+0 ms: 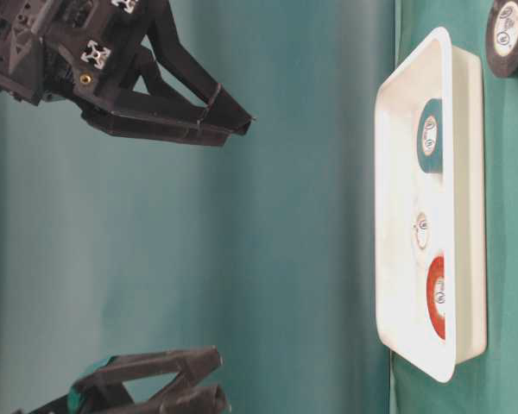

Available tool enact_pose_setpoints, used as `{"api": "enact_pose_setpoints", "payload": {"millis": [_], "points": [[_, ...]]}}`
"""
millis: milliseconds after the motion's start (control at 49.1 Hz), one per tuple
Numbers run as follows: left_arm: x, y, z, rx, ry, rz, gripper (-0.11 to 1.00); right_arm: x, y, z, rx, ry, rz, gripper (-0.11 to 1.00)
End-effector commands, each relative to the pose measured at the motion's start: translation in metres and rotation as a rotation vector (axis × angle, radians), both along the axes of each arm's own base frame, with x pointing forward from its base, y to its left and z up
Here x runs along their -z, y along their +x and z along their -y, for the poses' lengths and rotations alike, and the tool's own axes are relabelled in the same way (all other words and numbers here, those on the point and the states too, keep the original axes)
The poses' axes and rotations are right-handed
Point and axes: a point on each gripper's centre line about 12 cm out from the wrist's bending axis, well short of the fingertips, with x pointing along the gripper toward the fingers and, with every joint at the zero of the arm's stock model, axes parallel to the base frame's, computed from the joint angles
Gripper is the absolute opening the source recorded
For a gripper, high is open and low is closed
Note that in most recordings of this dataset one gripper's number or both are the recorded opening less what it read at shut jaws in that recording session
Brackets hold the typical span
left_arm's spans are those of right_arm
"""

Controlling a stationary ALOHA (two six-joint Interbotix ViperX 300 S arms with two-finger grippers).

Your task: Pick up the tape from a random location and place it into the white case.

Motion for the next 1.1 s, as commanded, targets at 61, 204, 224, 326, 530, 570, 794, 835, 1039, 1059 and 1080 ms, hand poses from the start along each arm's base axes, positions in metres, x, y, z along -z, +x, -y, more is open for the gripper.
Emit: {"api": "enact_pose_setpoints", "payload": {"millis": [61, 204, 224, 326, 530, 570, 794, 835, 1039, 1059, 1080], "points": [[-0.010, -0.002, 0.019, 0.020, -0.031, 0.034, 0.98, -0.011, -0.001, -0.001, -0.004, -0.002, 0.037, 0.90], [-0.010, -0.004, 0.022, 0.018, -0.041, 0.033, 0.98, -0.011, -0.001, -0.001, -0.004, 0.000, 0.037, 0.90], [-0.010, -0.004, 0.022, 0.018, -0.041, 0.033, 0.98, -0.012, 0.000, -0.001, -0.005, -0.002, 0.041, 0.90], [-0.011, -0.006, 0.021, 0.017, -0.040, 0.038, 0.98, -0.012, 0.000, -0.001, -0.006, -0.002, 0.044, 0.90], [-0.010, -0.007, 0.021, 0.016, -0.040, 0.041, 0.98, -0.012, 0.000, -0.001, -0.006, -0.002, 0.044, 0.90], [-0.010, -0.007, 0.021, 0.016, -0.040, 0.041, 0.98, -0.012, -0.001, -0.001, -0.005, -0.002, 0.041, 0.90], [-0.011, -0.009, 0.020, 0.014, -0.040, 0.046, 0.98, -0.012, -0.008, -0.001, -0.006, -0.002, 0.044, 0.90], [-0.011, -0.009, 0.020, 0.014, -0.040, 0.046, 0.98, -0.011, -0.011, -0.001, -0.005, -0.001, 0.045, 0.90], [-0.011, -0.015, 0.017, 0.003, -0.042, 0.058, 0.98, -0.012, -0.026, -0.001, -0.007, 0.002, 0.071, 0.90], [-0.011, -0.015, 0.017, 0.005, -0.039, 0.063, 0.98, -0.012, -0.027, -0.002, -0.008, 0.002, 0.072, 0.90], [-0.011, -0.015, 0.017, 0.005, -0.039, 0.066, 0.98, -0.012, -0.029, -0.002, -0.009, 0.002, 0.078, 0.90]]}}
